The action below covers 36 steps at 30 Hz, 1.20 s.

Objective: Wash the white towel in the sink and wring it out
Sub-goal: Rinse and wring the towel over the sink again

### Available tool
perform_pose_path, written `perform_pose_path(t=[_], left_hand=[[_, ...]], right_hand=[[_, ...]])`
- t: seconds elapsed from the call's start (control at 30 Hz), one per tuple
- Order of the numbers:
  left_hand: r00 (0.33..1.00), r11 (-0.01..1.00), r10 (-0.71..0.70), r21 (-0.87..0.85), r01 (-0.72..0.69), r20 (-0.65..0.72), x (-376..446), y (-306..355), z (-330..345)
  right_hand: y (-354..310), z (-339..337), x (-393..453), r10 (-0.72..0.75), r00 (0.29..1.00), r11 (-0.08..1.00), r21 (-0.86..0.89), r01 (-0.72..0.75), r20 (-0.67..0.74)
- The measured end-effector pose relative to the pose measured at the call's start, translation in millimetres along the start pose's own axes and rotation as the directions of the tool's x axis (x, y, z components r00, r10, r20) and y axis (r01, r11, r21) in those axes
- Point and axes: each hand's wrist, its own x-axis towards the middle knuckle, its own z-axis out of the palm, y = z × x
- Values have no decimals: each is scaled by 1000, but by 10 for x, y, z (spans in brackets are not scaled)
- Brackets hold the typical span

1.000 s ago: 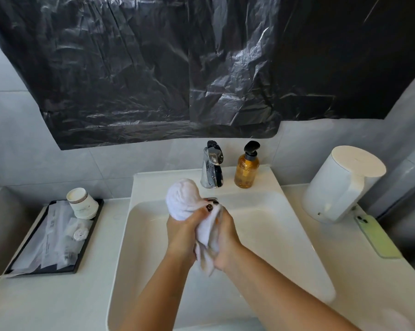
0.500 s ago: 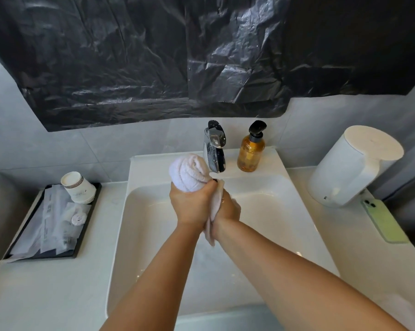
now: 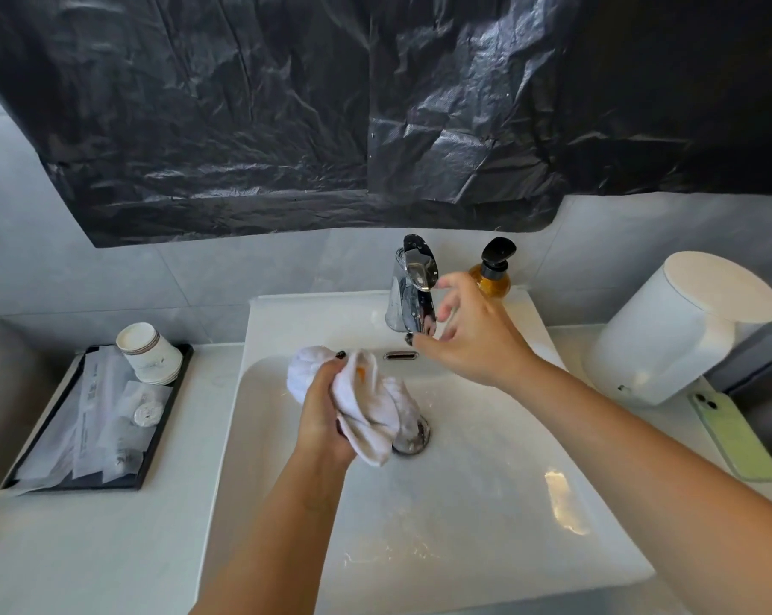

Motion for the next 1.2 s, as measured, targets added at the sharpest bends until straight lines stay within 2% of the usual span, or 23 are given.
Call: perform_pose_path(t=[0.07,0.2,0.23,0.3,0.33,0.37,0.4,0.47,0.53,0.6,0.7,0.83,0.9,0.93,0.97,1.03,1.07,1.1,1.13,1.2], left_hand=[[999,999,33,29,-32,-29,20,-59,42],[999,996,-13,90,9,50,26,-211,169],[999,993,-21,115,16,43,7,-225,214],[1000,996,-16,93,14,26,34,-269,260],[1000,998,-17,64,16,25,51,-292,294],[1000,1000,-8,21,8,12,64,-316,320],[1000,999,3,-33,-3,11,93,-345,313],[999,995,19,-100,-16,28,155,-367,313],[998,996,27,-85,-22,60,237,-346,281],[997,1000,26,-17,-24,78,290,-338,251],[995,997,39,60,-44,88,273,-305,240],[995,989,37,140,-50,97,228,-312,257],[965,989,-63,142,28,255,201,-335,264],[944,992,-80,114,46,320,180,-340,271],[944,994,-73,97,44,323,203,-344,263],[965,995,-50,101,24,259,246,-328,255],[970,995,-38,101,14,241,249,-318,245],[971,994,-14,104,-11,241,233,-305,240],[970,993,12,111,-40,244,239,-299,230],[964,981,28,176,-77,264,208,-275,218]], right_hand=[[-11,0,110,9,1000,999,52,-8,-25],[78,-49,278,-112,971,993,-69,100,-212],[66,-64,313,-214,944,976,-100,195,-250],[-53,-111,438,-415,823,910,-186,371,-387],[-160,-175,536,-463,767,886,-197,420,-445],[-250,-242,640,-483,748,873,-186,451,-455],[-313,-287,694,-500,770,864,-172,473,-397],[-312,-268,674,-603,784,786,-279,552,-148],[-145,-156,597,-674,732,648,-397,650,97],[-16,-152,571,-704,694,599,-398,695,151],[-36,-238,682,-760,638,545,-414,729,123],[-81,-255,792,-631,774,751,-286,595,-46],[-20,-153,677,-534,817,845,-160,510,-216],[23,-79,565,-445,827,889,-58,454,-345],[83,15,420,-322,824,919,52,390,-466],[230,256,89,-9,813,940,272,205,-582],[284,380,-58,156,821,921,380,80,-549],[326,513,-182,305,844,872,485,-63,-440],[349,647,-279,409,874,796,571,-200,-264],[329,829,-375,455,889,674,632,-382,53]])
